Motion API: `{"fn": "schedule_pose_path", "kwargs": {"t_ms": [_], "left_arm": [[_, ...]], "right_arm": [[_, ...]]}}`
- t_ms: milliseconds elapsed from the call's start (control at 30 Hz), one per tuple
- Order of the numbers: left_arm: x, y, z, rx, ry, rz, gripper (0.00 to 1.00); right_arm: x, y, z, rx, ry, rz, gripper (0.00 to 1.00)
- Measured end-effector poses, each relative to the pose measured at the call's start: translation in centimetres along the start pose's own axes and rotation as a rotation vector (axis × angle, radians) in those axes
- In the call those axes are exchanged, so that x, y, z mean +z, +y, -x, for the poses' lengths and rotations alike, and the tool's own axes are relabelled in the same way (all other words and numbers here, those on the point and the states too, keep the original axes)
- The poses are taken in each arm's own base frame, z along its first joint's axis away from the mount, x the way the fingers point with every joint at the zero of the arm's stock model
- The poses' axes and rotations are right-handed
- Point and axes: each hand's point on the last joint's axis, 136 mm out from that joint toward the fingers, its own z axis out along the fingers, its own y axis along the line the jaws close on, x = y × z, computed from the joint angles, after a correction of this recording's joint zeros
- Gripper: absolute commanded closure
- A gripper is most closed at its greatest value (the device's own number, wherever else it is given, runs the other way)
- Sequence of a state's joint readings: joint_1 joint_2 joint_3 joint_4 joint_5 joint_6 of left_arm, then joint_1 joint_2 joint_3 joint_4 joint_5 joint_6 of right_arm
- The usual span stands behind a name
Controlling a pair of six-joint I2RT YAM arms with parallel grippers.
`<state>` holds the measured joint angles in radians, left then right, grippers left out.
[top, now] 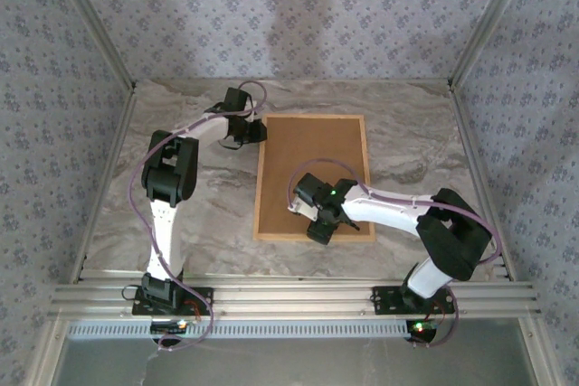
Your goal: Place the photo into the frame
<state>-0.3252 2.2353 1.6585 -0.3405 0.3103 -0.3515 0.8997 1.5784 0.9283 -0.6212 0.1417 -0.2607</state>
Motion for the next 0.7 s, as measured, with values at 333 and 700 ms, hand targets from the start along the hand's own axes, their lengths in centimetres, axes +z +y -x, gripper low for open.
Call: {"fn": "schedule_pose_path", "kwargs": {"t_ms": [333, 700], "left_arm": [[0.01, 0.44, 0.27, -0.006, -0.005, 0.002, 0.78], [0.07, 0.44, 0.6, -0.003, -0.01, -0.001, 0.78]], "right_arm": [[-0.06, -0.47, 0.37, -0.022, -0.009, -0.042, 0.31], [0.07, -0.61, 0.91, -0.06, -0.021, -0.068, 0.33]]}}
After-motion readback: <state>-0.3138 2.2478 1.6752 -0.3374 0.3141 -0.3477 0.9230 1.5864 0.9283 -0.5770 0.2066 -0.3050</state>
